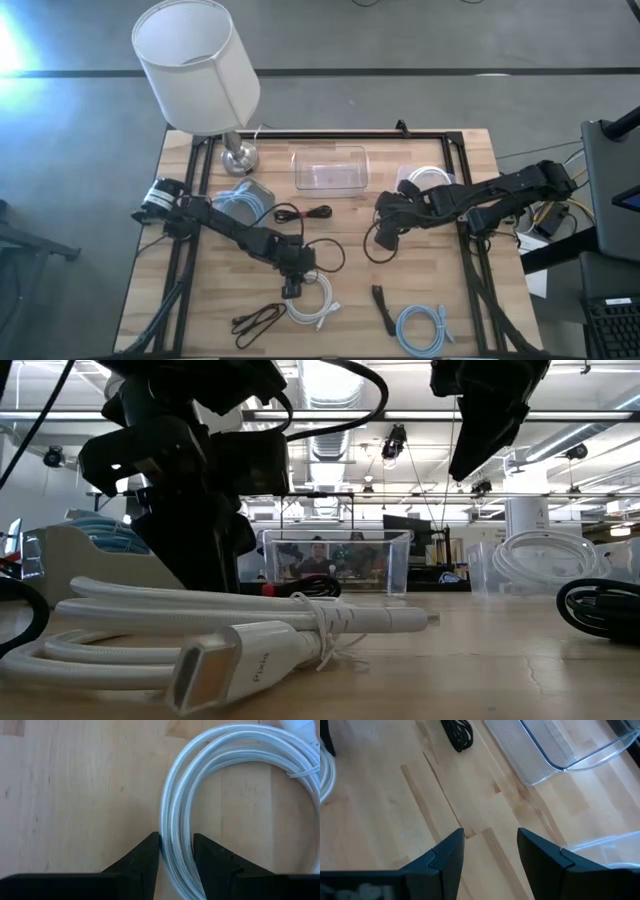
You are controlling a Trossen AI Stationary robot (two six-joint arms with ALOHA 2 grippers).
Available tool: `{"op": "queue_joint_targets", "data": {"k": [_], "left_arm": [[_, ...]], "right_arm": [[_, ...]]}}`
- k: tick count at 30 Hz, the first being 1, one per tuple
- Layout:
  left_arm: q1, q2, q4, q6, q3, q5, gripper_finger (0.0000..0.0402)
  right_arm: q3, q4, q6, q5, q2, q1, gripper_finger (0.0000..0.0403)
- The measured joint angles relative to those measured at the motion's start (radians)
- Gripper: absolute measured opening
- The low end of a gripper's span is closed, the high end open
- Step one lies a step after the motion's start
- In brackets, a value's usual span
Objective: Pick & Place USB Port
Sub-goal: Put the white USB cable into the right transparent bin
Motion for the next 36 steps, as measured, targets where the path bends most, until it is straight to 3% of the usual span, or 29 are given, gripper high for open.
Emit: {"op": "queue_joint_targets", "data": {"k": [4,10,13,18,23,36], "left_arm": [[0.0,0.0,-0.002,0.018,0.0,-0.014,0.0112],[0.005,0.0,-0.003,0.051,0.0,-0.024,0.0044],[0.01,-0.002,0.001,0.061,0.0,-0.034,0.0036],[0.016,-0.019,-0.012,0.118,0.019,-0.179,0.0036],[0.023,-0.069,-0.006,0.224,0.047,-0.338,0.0053],[0.072,-0.094,0.002,0.46,0.149,-0.615,0.0051]], "right_arm": [[-0.01,0.038,-0.014,-0.001,0.0,0.0,0.0178],[-0.032,0.105,-0.019,-0.002,0.0,0.0,0.0178],[-0.044,0.119,-0.018,-0.003,0.0,0.0,0.0178],[-0.077,0.223,-0.018,-0.014,0.0,0.0,0.0178],[-0.109,0.316,-0.018,-0.093,0.0,0.0,0.0178],[-0.211,0.621,0.006,-0.154,0.003,0.0,0.0178]]}}
